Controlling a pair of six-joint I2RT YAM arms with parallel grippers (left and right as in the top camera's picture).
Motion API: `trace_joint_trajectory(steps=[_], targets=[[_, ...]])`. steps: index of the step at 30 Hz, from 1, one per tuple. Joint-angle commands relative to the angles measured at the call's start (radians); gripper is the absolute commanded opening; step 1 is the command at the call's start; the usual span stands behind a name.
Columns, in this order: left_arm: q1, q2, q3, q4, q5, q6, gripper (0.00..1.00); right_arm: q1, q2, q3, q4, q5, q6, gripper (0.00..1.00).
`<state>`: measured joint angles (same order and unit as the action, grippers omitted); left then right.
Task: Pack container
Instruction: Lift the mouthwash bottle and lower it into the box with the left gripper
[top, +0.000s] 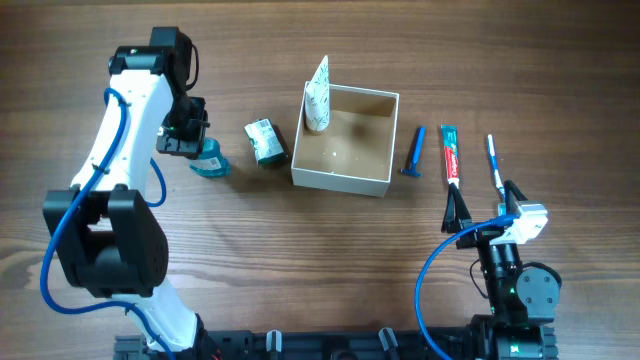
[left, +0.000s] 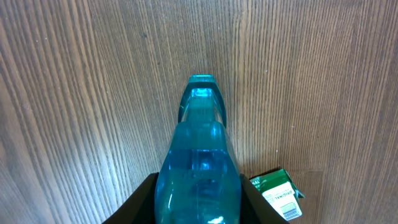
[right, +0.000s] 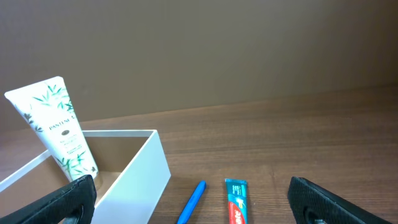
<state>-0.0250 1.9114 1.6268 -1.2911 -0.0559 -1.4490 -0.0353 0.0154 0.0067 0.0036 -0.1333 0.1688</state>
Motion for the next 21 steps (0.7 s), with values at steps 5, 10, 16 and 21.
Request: trace_joint_trajectory(steps=[5, 10, 16, 21], targets=[[0.004, -0.053, -0.005, 0.014, -0.021, 0.049, 0.15, 0.005, -0.012, -0.002, 0.004, 0.014, -0.011, 1.00], [0.004, -0.151, 0.010, 0.048, -0.076, 0.151, 0.14, 0.005, -0.012, -0.002, 0.004, 0.014, -0.012, 1.00], [0.004, -0.335, 0.012, 0.102, -0.103, 0.299, 0.14, 0.005, -0.012, -0.002, 0.004, 0.014, -0.012, 1.00], [-0.007, -0.497, 0.012, 0.187, -0.094, 0.432, 0.14, 0.005, -0.012, -0.002, 0.004, 0.014, -0.011, 1.00]])
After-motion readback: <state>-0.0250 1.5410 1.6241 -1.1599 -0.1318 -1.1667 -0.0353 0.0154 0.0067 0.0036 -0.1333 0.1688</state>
